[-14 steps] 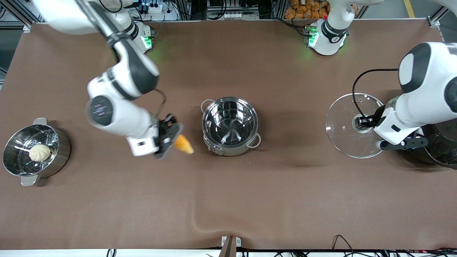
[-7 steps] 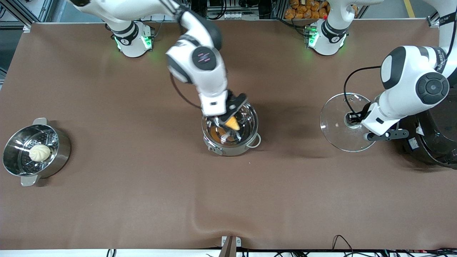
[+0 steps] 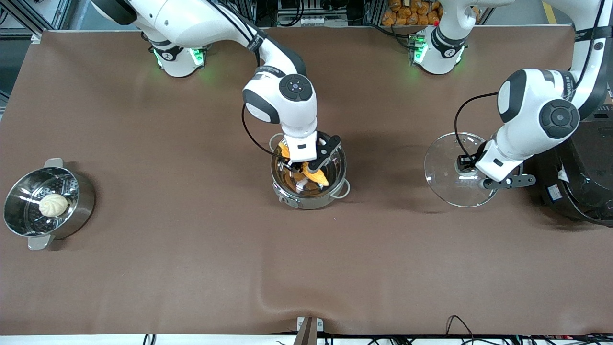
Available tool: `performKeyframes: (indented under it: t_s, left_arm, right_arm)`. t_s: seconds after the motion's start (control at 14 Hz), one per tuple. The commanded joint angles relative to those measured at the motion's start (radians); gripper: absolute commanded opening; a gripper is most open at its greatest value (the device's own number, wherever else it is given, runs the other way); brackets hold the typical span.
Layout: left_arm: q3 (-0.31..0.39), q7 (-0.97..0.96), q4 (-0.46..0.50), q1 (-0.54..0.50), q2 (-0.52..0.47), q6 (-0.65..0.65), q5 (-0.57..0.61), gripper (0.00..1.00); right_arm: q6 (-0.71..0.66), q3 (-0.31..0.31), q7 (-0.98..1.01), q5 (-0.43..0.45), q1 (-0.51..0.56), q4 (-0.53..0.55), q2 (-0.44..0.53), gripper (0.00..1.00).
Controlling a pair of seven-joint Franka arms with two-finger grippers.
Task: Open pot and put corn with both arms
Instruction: 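Lower the corn into the open pot and open the right gripper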
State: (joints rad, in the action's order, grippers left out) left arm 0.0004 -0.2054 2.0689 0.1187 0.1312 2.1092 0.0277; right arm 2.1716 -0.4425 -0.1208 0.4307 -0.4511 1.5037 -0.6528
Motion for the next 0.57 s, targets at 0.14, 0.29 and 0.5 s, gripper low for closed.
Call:
performKeyframes:
  t_s: [0.14,0.29,0.5]
  left_arm:
    - [-0.01,0.003,0.088,-0.013,-0.096,0.063,-0.018,0.0]
    - [-0.01,-0.005,0.137,-0.013,-0.116,0.121,-0.018,0.0]
    - [-0.01,-0.006,0.172,-0.013,-0.116,0.181,-0.018,0.0]
  right_arm:
    - [0.056,-0.01,-0.007,0.034,-0.001,-0.017,-0.024,1.0]
    - [0.054,-0.013,-0.017,0.022,0.017,-0.019,-0.01,1.0]
    - [0.025,-0.021,-0.014,-0.024,0.077,-0.019,0.048,1.0]
